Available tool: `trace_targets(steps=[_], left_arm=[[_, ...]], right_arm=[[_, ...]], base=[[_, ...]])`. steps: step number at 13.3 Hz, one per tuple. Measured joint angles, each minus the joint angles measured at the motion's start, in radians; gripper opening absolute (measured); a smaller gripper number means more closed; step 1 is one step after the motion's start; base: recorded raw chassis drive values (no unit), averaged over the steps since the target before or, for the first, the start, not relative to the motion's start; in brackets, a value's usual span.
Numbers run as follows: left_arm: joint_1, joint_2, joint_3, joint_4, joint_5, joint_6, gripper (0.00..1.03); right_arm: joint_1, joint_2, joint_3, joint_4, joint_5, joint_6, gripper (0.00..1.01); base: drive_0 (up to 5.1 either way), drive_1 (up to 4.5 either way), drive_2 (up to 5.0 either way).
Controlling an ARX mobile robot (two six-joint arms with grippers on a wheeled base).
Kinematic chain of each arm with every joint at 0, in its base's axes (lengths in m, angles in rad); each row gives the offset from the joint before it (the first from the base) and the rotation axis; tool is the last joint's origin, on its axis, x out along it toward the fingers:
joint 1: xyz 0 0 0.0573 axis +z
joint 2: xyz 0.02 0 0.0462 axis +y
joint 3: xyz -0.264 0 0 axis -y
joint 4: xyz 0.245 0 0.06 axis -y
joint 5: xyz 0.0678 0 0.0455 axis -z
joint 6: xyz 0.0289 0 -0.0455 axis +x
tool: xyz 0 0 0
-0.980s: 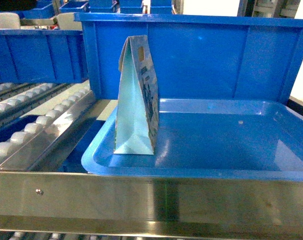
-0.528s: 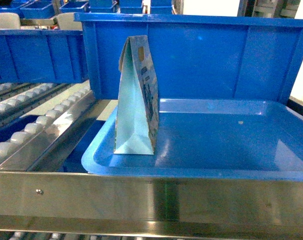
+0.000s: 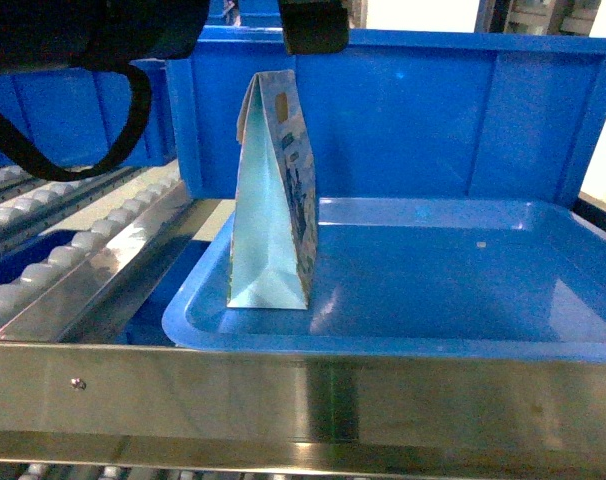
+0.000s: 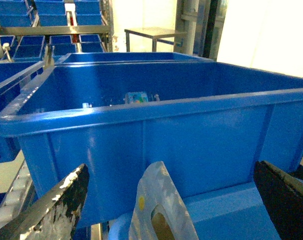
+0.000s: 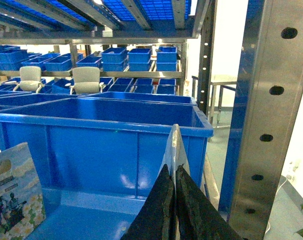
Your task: Move flower gift bag to table near conveyor
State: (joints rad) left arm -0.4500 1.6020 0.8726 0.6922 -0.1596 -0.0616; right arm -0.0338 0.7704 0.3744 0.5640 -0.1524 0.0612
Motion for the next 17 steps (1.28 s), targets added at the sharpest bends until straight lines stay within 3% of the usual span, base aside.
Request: trace_targets(steps=[3, 8, 9, 10, 11, 12, 13, 17], left_arm=[[-0.011, 0.051, 0.019, -0.025, -0.076, 0.014, 0.98], [-0.006, 0.092, 0.031, -0.031, -0.091, 0.02, 0.98], [-0.006, 0.096, 0.031, -0.049, -0.092, 0.019, 0.8], [-0.006, 0.097, 0.031, -0.057, -0.104, 0.016, 0.44], [-0.006, 0.097, 0.03, -0.064, -0.11, 0.015, 0.24], [-0.006, 0.097, 0.024, -0.059, -0.111, 0.012, 0.13], [-0.006, 0.09, 0.015, -0.058, -0.122, 0.006, 0.03], [0.0, 0.061, -0.018, -0.031, -0.121, 0.01, 0.02]], right_arm=[[0.0, 0.0, 0.0, 0.0, 0.0, 0.0, 0.03], [0.0, 0.0, 0.0, 0.0, 0.0, 0.0, 0.03], [0.0, 0.0, 0.0, 0.0, 0.0, 0.0, 0.03], [0.0, 0.0, 0.0, 0.0, 0.0, 0.0, 0.03], [0.0, 0.0, 0.0, 0.0, 0.0, 0.0, 0.03], [0.0, 0.0, 0.0, 0.0, 0.0, 0.0, 0.03], [0.0, 0.0, 0.0, 0.0, 0.0, 0.0, 0.03], [0.0, 0.0, 0.0, 0.0, 0.0, 0.0, 0.03]], base=[[0.0, 0.0, 0.0], [0.0, 0.0, 0.0], [0.0, 0.0, 0.0], [0.0, 0.0, 0.0], [0.0, 0.0, 0.0], [0.0, 0.0, 0.0], [0.0, 0.0, 0.0], [0.0, 0.0, 0.0]])
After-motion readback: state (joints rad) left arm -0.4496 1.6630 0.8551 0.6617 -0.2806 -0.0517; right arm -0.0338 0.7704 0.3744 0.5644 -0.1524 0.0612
